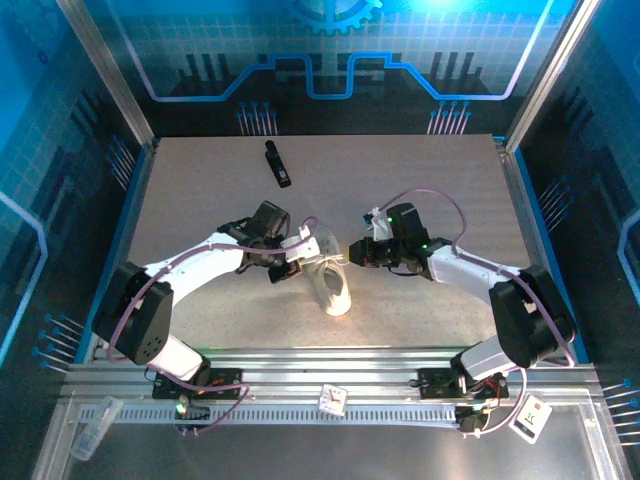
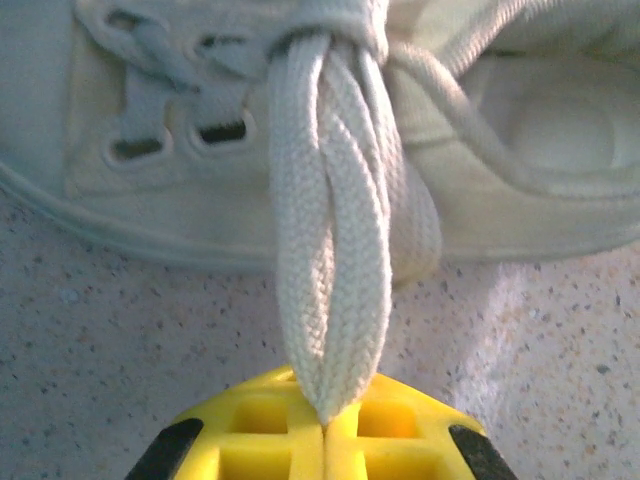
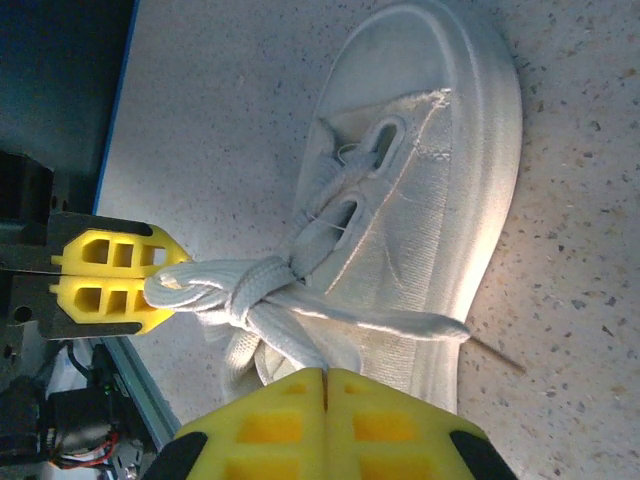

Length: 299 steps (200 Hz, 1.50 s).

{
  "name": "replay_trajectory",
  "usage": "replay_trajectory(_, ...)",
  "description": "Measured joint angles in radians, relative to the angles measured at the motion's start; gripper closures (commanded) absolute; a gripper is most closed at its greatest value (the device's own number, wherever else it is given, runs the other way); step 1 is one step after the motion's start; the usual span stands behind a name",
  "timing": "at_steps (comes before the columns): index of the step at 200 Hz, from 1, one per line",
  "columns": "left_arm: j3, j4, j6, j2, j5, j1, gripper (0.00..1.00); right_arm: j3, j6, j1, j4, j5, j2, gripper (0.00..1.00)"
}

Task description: Tie the shoes

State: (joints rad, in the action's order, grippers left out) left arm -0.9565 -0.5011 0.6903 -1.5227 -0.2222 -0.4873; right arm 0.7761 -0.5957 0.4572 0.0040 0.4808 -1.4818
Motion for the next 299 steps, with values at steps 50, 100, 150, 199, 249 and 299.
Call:
replay_trajectory(50, 0.024, -0.054, -0.005, 0.006, 0.034, 0.0, 1.0, 0.034, 0.085, -0.009, -0.077, 0.0, -0.019, 1.0)
replay_trajectory(100, 0.057, -0.055, -0.023, 0.006, 0.061, 0.004, 1.0, 0.037, 0.143, -0.044, -0.109, 0.021, -0.071, 1.0)
replay_trajectory(150, 0.066, -0.051, -0.043, 0.005, 0.062, 0.011, 1.0, 0.045, 0.179, -0.051, -0.119, 0.032, -0.101, 1.0)
replay_trajectory(199, 0.09, -0.041, -0.064, 0.005, 0.063, 0.011, 1.0, 0.039, 0.182, -0.068, -0.104, 0.057, -0.114, 1.0)
replay_trajectory(249, 0.103, -0.021, -0.09, 0.03, 0.099, 0.014, 0.42, 0.024, 0.165, -0.088, -0.064, 0.114, -0.115, 0.53)
replay_trajectory(299, 0.199, 0.089, -0.116, 0.286, 0.113, 0.022, 0.28, 0.024, 0.167, -0.183, -0.101, 0.137, -0.011, 0.48)
